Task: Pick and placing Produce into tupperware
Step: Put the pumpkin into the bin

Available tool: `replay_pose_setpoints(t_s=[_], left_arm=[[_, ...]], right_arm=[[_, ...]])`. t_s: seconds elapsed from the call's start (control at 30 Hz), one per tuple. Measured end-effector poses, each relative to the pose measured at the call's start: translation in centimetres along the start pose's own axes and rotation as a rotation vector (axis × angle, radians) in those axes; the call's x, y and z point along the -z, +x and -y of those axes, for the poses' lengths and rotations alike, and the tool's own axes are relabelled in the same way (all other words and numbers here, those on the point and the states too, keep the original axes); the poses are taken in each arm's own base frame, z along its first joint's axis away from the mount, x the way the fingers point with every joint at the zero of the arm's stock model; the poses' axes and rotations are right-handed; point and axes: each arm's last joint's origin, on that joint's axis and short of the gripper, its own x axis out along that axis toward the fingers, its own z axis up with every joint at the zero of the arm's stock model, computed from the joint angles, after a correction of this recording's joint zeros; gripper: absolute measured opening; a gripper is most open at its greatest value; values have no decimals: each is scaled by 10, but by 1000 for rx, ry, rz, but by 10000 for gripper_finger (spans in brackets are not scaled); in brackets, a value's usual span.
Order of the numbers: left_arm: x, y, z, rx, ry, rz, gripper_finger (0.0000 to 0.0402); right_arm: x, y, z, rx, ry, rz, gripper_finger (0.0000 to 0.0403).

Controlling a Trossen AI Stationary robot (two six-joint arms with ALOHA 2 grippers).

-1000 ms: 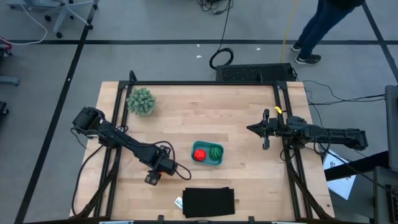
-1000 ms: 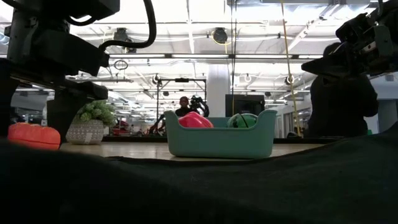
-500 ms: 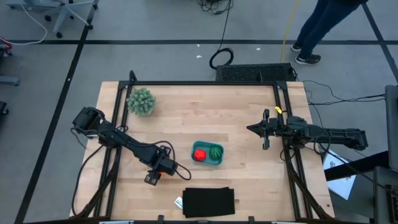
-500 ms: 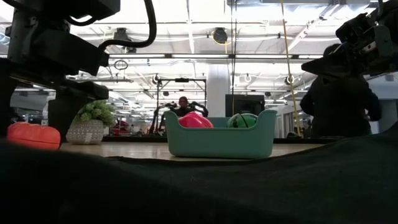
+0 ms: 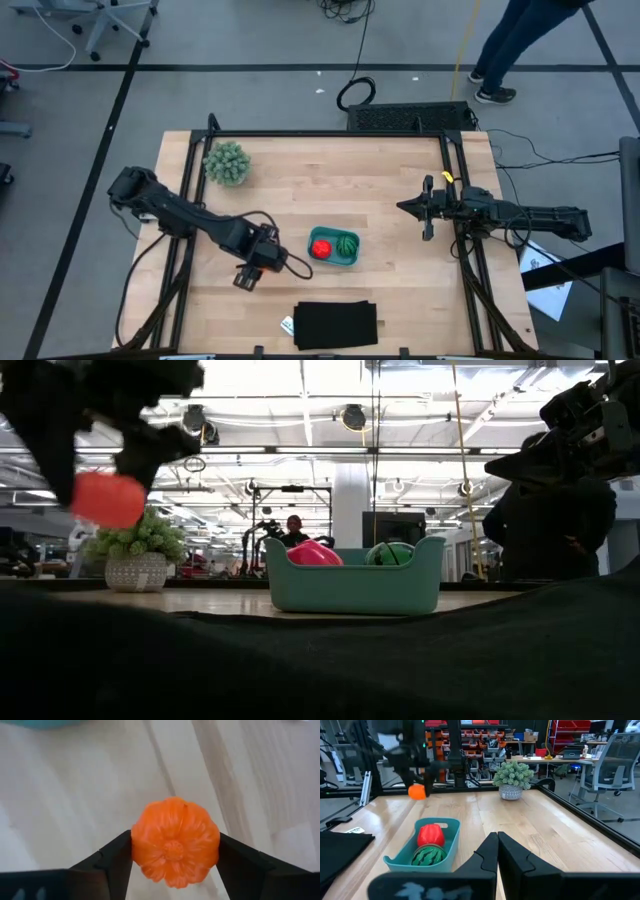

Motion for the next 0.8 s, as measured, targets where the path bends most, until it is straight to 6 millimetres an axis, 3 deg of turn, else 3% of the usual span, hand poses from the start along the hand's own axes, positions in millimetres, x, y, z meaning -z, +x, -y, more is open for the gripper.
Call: replay_pose_setpoints(t_s=[0.43, 0.8], left_arm=[[5, -67, -21, -54, -78, 143, 259], [6, -93, -37, -75, -74, 153, 242]], right_arm=[[0, 0, 0, 0, 0, -2, 0], [0, 0, 0, 0, 0, 0, 0]])
